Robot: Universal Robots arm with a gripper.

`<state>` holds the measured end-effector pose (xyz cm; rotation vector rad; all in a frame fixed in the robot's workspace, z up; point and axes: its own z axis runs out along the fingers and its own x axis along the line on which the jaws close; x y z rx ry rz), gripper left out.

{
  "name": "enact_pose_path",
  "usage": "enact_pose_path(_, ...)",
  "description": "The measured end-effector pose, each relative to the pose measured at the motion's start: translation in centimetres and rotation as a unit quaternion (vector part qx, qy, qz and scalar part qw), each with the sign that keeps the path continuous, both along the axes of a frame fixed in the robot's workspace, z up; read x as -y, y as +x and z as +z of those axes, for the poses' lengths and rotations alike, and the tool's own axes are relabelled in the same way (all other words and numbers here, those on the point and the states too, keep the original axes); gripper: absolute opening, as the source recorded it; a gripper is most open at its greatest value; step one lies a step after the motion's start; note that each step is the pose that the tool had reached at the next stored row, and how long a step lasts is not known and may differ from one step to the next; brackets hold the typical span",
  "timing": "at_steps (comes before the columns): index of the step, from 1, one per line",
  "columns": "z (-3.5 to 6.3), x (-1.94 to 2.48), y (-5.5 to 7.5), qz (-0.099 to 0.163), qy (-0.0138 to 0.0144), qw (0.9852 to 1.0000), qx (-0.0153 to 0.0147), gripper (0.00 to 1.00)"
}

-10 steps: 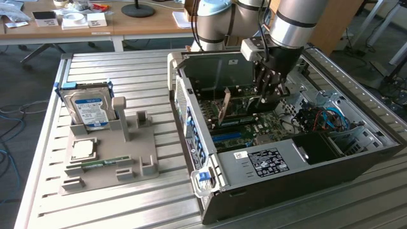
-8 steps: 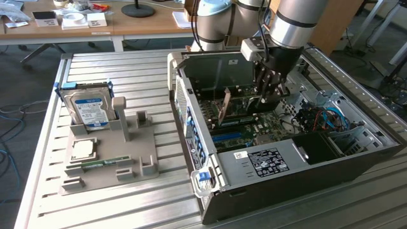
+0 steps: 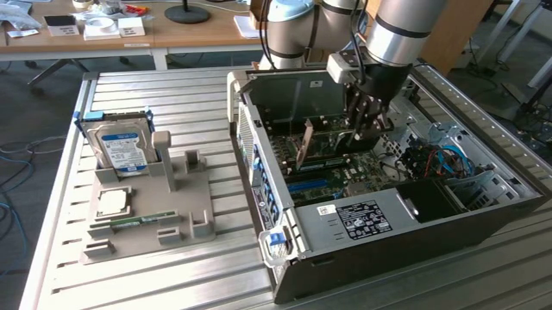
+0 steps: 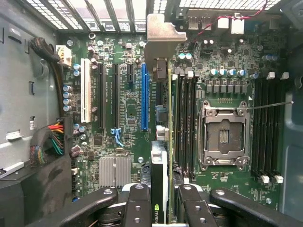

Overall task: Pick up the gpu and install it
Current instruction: 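Insert the gpu into the slot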

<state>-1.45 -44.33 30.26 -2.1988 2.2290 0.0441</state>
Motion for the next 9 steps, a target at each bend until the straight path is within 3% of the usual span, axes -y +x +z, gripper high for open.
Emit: enact_pose_path(9,0.0,0.34,0.0,0.0,0.0,1.0,0.0,0.27)
